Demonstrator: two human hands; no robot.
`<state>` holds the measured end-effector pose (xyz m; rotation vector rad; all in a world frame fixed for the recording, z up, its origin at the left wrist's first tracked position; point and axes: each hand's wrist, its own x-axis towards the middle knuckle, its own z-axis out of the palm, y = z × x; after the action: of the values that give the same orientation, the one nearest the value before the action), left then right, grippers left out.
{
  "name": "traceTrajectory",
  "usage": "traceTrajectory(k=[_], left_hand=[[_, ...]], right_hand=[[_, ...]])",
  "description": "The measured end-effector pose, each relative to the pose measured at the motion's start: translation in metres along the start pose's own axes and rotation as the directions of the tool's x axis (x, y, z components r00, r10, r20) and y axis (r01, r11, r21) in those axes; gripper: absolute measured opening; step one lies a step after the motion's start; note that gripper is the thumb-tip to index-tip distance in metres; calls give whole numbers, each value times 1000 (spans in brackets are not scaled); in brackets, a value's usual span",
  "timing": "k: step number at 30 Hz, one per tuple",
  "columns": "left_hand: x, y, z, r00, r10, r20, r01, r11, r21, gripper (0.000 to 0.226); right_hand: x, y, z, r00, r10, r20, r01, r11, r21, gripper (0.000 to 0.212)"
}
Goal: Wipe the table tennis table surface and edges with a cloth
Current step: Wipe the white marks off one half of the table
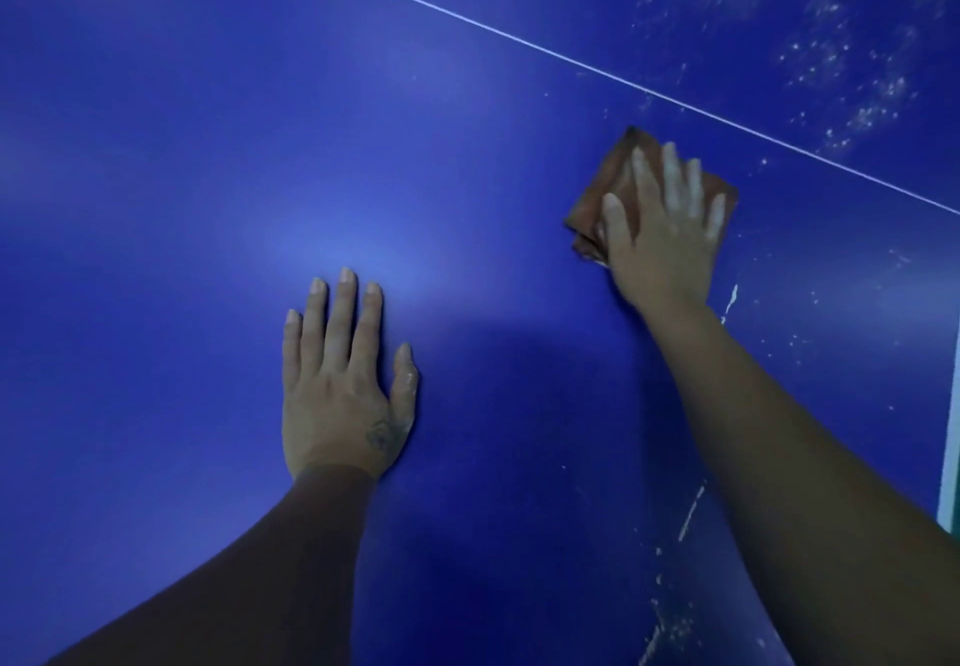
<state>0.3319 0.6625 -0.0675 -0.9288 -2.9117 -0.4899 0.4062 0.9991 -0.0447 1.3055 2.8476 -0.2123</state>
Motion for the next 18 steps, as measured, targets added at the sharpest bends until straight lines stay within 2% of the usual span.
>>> traceTrajectory(k=[4,12,15,18], left_hand=[[0,0,0,1000,-4,20,4,1000,2,67],[-2,-2,1,1000,-6,25,5,1000,17,67],[-2,-1,3,1000,3,15,-3,1000,13,66],[-2,-4,3,1000,2,17,-3,1000,15,66]], right_hand=[[-12,-17,3,998,58,23,-58,998,5,69],[29,-153,16,970,-244,17,244,970,3,67],[57,-170,17,961,-272,44,271,962,30,66],[74,-151,14,967,-252,39,251,967,33,66]])
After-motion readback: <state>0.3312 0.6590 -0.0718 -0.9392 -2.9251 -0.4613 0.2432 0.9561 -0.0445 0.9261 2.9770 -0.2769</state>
